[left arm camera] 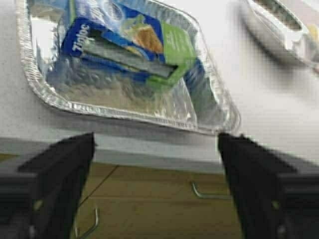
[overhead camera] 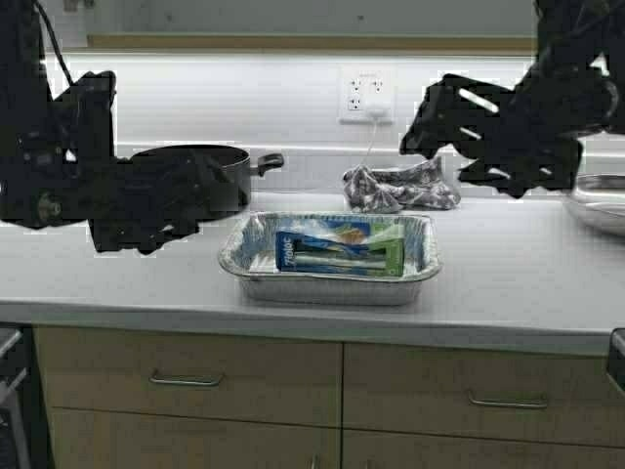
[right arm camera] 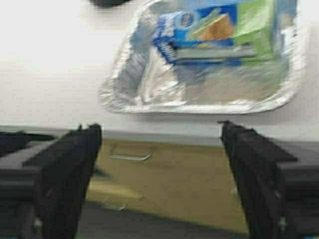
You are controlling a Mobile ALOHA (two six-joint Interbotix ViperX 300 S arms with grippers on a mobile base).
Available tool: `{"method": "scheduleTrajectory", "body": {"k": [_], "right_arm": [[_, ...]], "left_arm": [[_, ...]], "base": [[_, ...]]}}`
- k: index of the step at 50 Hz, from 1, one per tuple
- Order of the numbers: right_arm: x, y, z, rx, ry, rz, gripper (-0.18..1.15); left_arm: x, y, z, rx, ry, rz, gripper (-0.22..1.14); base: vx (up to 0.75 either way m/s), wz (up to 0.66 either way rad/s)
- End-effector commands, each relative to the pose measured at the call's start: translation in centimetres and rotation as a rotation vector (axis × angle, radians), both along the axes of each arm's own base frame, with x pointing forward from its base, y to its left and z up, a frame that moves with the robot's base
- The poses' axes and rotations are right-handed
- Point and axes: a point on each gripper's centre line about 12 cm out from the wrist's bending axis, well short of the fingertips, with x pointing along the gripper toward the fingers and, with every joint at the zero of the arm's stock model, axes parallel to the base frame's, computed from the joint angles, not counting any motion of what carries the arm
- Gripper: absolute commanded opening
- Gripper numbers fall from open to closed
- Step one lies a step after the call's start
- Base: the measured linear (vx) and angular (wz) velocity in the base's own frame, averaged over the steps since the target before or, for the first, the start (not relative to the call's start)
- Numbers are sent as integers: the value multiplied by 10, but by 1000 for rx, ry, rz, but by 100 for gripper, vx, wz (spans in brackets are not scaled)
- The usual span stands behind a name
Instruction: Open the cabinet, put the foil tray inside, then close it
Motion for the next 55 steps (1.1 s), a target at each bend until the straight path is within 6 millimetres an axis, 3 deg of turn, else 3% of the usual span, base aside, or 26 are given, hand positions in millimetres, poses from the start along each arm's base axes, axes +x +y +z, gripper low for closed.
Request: {"method": "scheduleTrajectory", "body": {"k": [1,10,26,45,55], "right_arm": [[27,0,-13,75,-2,-16,102],[58,-16,-39,204,29,-57,102],[76,-38,-78,318,74,-76,102],[89,-62,-92,316,79,-156,102],[87,-61,-98,313,103,-103,102]], "left_arm": [[15,5,-9,-86,-25,38,103],[39,11,-20,-229,-18,74,103],[62,23,-53,-333,36,105,103],[89,18,-57,-365,-4,98,103],[82,21,-62,-367,34,110,103]], "base": [[0,0],[0,0],[1,1],[5,3],[18,-4]]}}
